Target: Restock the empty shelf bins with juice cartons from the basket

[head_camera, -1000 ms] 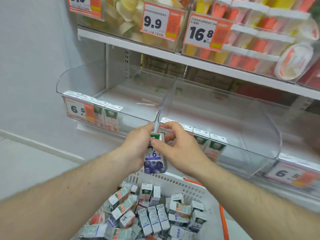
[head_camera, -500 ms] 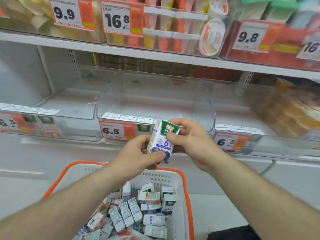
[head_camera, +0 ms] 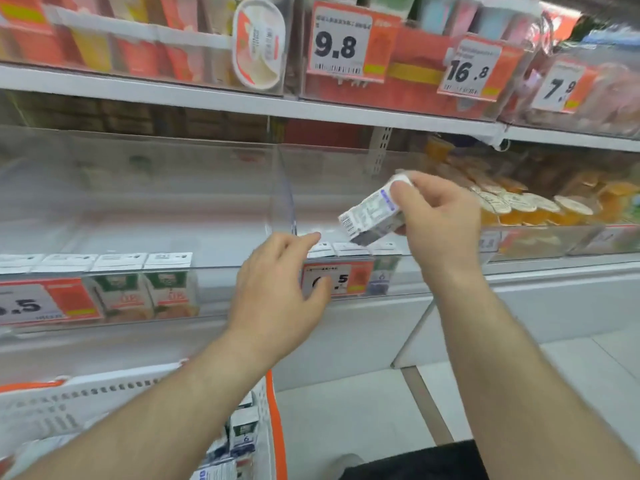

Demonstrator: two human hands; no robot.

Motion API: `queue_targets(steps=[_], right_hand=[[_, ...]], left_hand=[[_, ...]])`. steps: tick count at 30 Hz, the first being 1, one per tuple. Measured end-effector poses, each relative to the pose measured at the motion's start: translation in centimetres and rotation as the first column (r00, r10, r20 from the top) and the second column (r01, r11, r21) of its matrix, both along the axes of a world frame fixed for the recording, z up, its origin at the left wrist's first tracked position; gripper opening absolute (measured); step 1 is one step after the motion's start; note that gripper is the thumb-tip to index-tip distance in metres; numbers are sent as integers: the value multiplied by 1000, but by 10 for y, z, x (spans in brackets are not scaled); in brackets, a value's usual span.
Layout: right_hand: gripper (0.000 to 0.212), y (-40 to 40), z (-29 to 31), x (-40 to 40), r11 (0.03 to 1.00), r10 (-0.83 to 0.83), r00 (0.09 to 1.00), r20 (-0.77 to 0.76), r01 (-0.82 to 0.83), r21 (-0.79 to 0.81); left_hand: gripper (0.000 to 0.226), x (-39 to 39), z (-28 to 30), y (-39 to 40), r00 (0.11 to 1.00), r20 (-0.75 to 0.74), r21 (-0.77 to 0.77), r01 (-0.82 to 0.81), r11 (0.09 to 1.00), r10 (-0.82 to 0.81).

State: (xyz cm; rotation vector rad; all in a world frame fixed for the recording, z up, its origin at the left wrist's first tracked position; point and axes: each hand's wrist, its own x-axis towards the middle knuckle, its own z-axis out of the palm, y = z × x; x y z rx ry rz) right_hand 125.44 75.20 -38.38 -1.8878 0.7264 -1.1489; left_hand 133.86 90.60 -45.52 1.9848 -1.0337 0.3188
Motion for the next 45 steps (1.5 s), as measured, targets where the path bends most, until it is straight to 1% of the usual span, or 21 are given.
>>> queue_targets(steps=[2, 3, 4, 6, 9, 13, 17, 21, 24, 27, 30, 31, 34, 36, 38, 39, 40, 42, 43, 44, 45], right_hand=[[26, -28, 1, -6, 989, -151, 988, 30, 151, 4], [37, -39, -3, -7, 975, -222, 975, 8, 222, 5], [46, -47, -8, -8, 960, -278, 959, -49, 278, -7], [49, -58, -21, -6, 949, -313, 930, -191, 315, -18], [47, -64, -37, -5, 965, -231, 900, -369, 261, 34], [43, -65, -41, -6, 975, -180, 796, -578, 222, 2], [39, -65, -36, -6, 982, -165, 706, -689, 185, -46], [22, -63, -33, -6, 985, -169, 597, -784, 123, -119], [20, -66, -33, -3, 983, -185, 567, -803, 121, -140], [23, -66, -35, -2, 980, -195, 532, -824, 132, -146], [27, -61, -32, 2, 979, -195, 421, -886, 131, -153], [32, -57, -31, 3, 985, -167, 361, -917, 100, -140], [61, -64, -42, 8, 995, -95, 291, -952, 17, -94], [54, -54, -42, 9, 980, -192, 328, -925, 109, -165], [41, -39, -39, 6, 907, -419, 513, -749, 203, -369], [39, -29, -39, 5, 854, -499, 623, -603, 233, -466], [36, -20, -39, 6, 807, -513, 736, -441, 240, -540], [24, 3, -44, 16, 713, -347, 930, -119, 179, -678], [19, 19, -49, 22, 667, -207, 978, -17, 129, -734], [15, 39, -55, 29, 623, -54, 998, 20, 50, -780], [14, 62, -63, 36, 593, 97, 995, 1, -57, -803]], left_hand=[[63, -1, -11, -9, 975, 192, 152, -146, 978, 115], [69, -1, -17, -14, 959, 250, 222, -191, 956, 134], [75, -1, -22, -18, 950, 282, 272, -215, 938, 136], [82, -1, -28, -24, 950, 281, 310, -224, 924, 136], [79, -3, -32, -27, 957, 246, 277, -222, 935, 154], [82, -1, -39, -23, 953, 259, 269, -228, 936, 157], [84, 0, -39, -21, 957, 251, 281, -216, 935, 146], [82, -3, -33, -22, 968, 210, 314, -197, 929, 134], [80, -6, -29, -19, 969, 213, 326, -193, 925, 127], [79, -8, -28, -18, 966, 228, 328, -195, 924, 123], [79, -8, -29, -19, 969, 218, 348, -190, 918, 118], [79, -8, -29, -19, 970, 215, 355, -188, 916, 116], [81, -7, -29, -16, 976, 202, 385, -152, 910, 77], [81, -3, -28, -8, 979, 201, 344, -103, 933, 34], [76, 1, -28, 3, 982, 187, 230, -49, 972, 6], [71, 3, -31, 10, 982, 189, 170, -36, 985, 3], [65, 6, -35, 19, 978, 208, 114, -36, 993, 12], [55, 11, -46, 41, 972, 234, 46, -51, 998, 39], [51, 14, -52, 54, 973, 224, 34, -61, 998, 52], [48, 17, -59, 68, 976, 206, 30, -71, 997, 64], [45, 21, -67, 83, 979, 188, 36, -87, 996, 79]])
